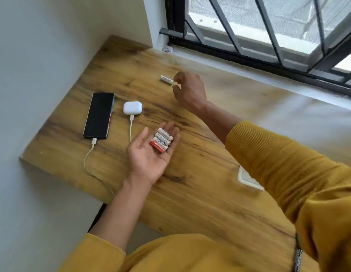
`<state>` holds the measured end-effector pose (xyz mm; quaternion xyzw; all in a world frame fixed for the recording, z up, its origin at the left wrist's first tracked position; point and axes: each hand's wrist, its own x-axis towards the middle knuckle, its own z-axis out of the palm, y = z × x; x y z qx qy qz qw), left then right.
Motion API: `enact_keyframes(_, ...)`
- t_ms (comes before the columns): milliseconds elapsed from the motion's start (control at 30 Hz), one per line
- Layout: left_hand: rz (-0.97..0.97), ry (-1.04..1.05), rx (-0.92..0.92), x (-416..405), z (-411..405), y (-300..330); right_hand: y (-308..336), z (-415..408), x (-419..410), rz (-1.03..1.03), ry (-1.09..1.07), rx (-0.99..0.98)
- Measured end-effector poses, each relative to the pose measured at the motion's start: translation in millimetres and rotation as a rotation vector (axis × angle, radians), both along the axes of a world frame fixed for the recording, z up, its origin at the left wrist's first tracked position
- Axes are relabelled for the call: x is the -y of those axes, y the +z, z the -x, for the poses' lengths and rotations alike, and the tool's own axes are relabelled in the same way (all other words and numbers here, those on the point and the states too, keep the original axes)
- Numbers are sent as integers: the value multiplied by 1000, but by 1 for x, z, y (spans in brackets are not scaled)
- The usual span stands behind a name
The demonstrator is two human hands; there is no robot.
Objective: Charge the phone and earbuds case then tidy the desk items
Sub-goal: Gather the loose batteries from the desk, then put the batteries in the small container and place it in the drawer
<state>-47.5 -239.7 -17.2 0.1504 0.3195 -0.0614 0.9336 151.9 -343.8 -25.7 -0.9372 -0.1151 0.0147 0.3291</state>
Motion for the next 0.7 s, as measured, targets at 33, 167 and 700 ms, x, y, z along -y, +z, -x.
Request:
enact_keyframes(33,-6,-1,-4,-2,-3,-1,-4,-8,-5,11,-4,0)
enact_keyframes(167,-10,2,-14,-11,-9,-6,-19,-30,-23,60,1,-11)
enact_keyframes(700,-73,1,-44,4,12,-2,20,88,18,-215,-9,-59)
